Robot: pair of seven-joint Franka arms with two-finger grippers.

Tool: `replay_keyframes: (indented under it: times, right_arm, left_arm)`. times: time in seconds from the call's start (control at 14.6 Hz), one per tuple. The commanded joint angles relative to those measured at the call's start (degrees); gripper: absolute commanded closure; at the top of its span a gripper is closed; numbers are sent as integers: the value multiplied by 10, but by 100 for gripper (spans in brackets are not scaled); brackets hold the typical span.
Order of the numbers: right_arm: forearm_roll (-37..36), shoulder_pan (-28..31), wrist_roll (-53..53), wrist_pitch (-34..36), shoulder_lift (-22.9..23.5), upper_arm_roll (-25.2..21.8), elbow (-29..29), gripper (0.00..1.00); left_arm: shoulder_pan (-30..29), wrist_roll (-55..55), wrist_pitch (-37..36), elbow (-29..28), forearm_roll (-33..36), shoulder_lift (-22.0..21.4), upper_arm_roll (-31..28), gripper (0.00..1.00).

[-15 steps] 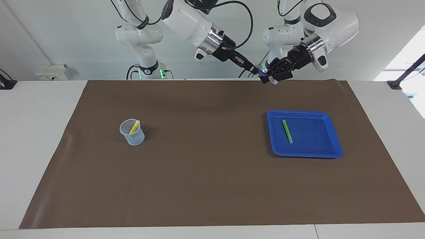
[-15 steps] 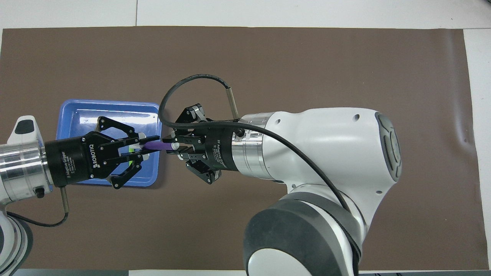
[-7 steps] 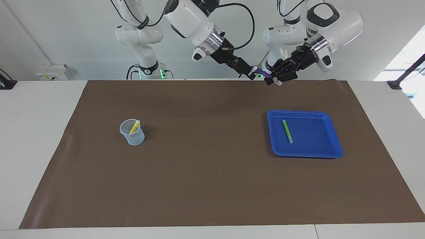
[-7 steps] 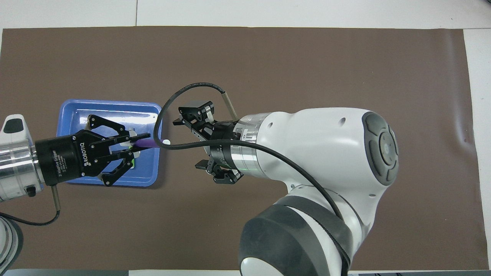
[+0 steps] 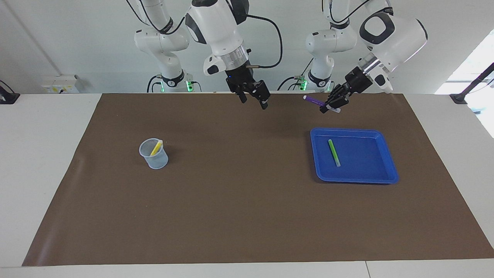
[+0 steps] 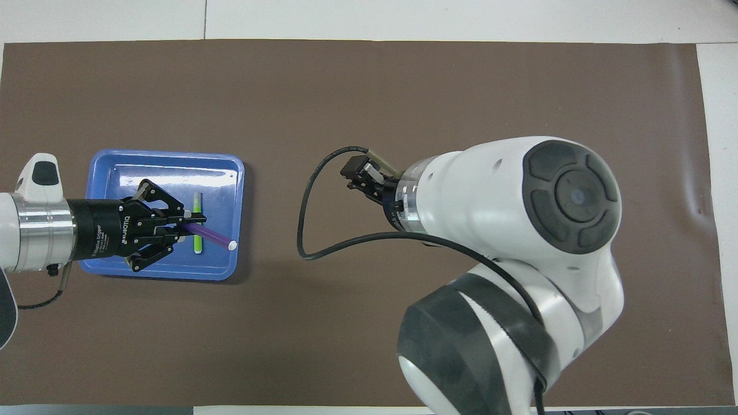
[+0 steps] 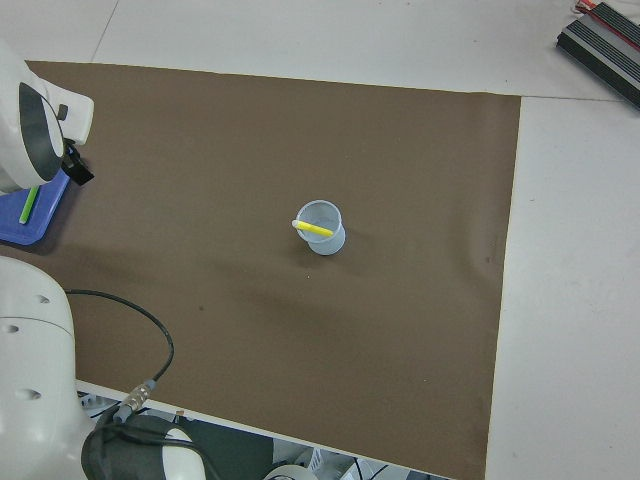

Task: Right arm passes pens to left for tray arrangement
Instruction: 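Place the purple pen in the tray while the right gripper withdraws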

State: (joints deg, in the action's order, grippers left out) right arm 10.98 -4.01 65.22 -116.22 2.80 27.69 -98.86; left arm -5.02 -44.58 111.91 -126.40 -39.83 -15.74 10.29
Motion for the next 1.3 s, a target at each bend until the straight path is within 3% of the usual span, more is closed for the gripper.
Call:
replay_keyframes:
  times: [0.0, 0.2, 0.41, 0.68, 0.96, 1.23]
  right_arm:
    - [-15, 8, -131, 20, -34, -46, -47, 0]
    - [-23, 8, -261, 20, -60, -95, -106, 0]
    - [-86, 8, -371, 20, -77, -131, -149, 0]
    - [-170, 8, -452, 3, -74, -166, -199, 0]
    - [-289, 8, -482, -9, -68, -170, -243, 2]
    - [-353, 8, -504, -81, -68, -171, -301, 5]
  left_arm:
    - [-25, 104, -56, 81, 96, 99, -3, 100]
    - [-33, 213, -64, 136, 221, 191, -2, 100]
    - [-33, 320, -52, 158, 358, 259, -1, 100]
    - [-26, 370, -43, 203, 459, 345, 0, 100]
    - [-27, 385, -31, 199, 471, 353, 2, 100]
    - [-31, 387, -13, 182, 469, 351, 2, 100]
